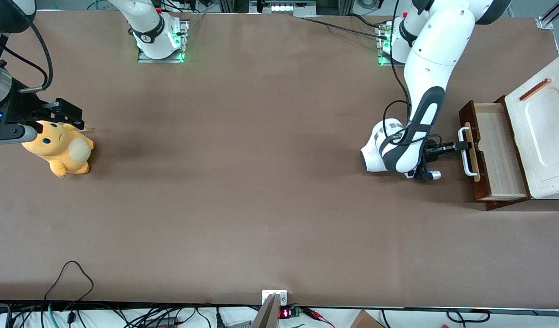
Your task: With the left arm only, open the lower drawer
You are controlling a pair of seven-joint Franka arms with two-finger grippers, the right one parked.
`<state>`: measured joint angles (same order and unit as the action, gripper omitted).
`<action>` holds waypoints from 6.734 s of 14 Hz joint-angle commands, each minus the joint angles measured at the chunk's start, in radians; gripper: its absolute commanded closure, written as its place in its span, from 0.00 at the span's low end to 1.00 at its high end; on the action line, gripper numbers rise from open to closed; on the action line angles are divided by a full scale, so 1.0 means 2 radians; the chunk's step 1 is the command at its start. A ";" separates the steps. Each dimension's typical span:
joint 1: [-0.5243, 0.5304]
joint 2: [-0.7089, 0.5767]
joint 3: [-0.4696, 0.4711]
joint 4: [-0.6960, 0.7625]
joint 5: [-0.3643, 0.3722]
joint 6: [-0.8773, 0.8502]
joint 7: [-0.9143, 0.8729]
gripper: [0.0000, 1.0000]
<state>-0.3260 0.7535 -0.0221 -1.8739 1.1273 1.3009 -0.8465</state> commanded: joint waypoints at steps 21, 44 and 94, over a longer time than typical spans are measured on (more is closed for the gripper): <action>-0.042 0.007 -0.008 0.016 -0.070 -0.028 -0.009 0.00; 0.011 -0.163 0.048 0.069 -0.217 0.050 0.246 0.00; 0.150 -0.375 0.012 0.122 -0.587 0.153 0.425 0.00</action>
<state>-0.0305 -0.0053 0.0038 -1.6578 -0.0550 1.6249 0.0085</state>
